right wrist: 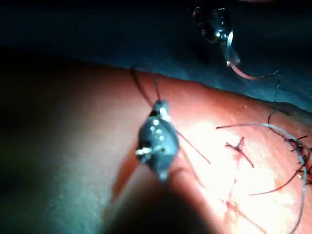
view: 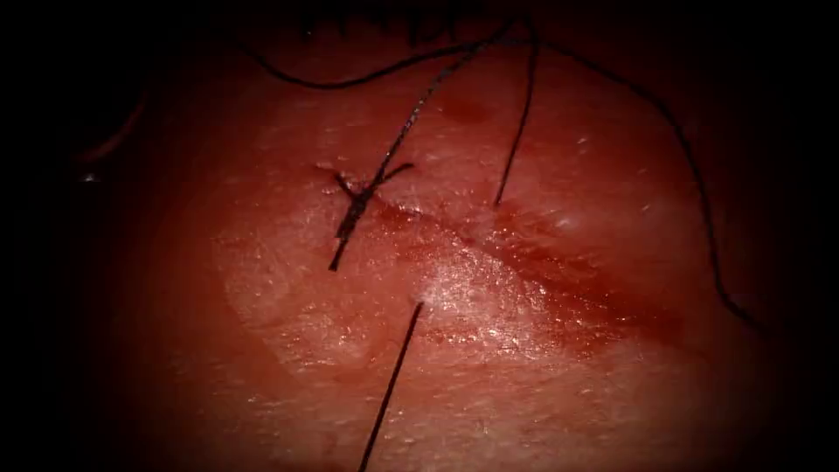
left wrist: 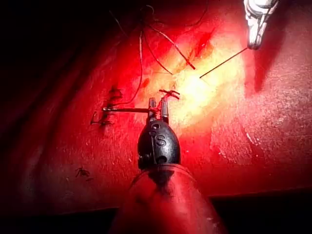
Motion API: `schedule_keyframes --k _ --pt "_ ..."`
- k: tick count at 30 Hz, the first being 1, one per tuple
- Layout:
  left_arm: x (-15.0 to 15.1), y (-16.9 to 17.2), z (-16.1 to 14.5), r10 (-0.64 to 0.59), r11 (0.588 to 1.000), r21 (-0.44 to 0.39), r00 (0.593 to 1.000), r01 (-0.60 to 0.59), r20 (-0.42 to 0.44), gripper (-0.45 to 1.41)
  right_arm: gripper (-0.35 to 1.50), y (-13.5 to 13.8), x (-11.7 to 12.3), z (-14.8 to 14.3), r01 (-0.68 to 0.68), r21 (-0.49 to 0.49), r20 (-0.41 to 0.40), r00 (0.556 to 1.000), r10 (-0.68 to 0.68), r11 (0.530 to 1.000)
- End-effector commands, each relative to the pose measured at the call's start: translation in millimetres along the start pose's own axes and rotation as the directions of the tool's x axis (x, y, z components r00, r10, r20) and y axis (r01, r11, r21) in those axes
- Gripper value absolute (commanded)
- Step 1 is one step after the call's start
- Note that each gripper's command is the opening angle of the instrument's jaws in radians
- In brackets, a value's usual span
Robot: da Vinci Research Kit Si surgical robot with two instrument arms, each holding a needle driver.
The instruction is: Wound Closure
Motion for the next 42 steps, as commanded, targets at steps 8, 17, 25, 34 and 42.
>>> schedule_keyframes --k 8,17,25,34,42 --pt "-0.5 0.1 0.7 0.0 1.0 0.0 1.0 0.0 -0.001 -0.45 -0.35 -3.2 2.9 -0.1 0.005 0.031 -0.028 1.0 -0.004 1.0" --pt "-0.3 0.3 0.9 -0.002 1.0 -0.001 1.0 0.002 -0.001 -0.45 -0.35 -5.5 4.3 -0.7 0.021 0.101 -0.048 0.999 -0.016 0.995" --pt "-0.2 0.6 1.3 -0.003 1.0 -0.003 1.0 0.003 -0.003 -0.45 -0.35 -8.6 6.7 -1.9 0.042 0.156 -0.064 0.997 -0.032 0.987" --pt "0.0 -0.1 2.1 -0.005 1.0 -0.004 1.0 0.005 -0.004 -0.45 -0.35 -8.5 6.7 -2.4 0.041 0.162 -0.063 0.997 -0.031 0.986" --pt "2.8 -5.8 6.0 -0.021 0.997 0.078 0.999 0.019 0.027 -0.45 -0.35 -8.2 6.3 -1.9 0.041 0.146 -0.078 0.996 -0.03 0.988"
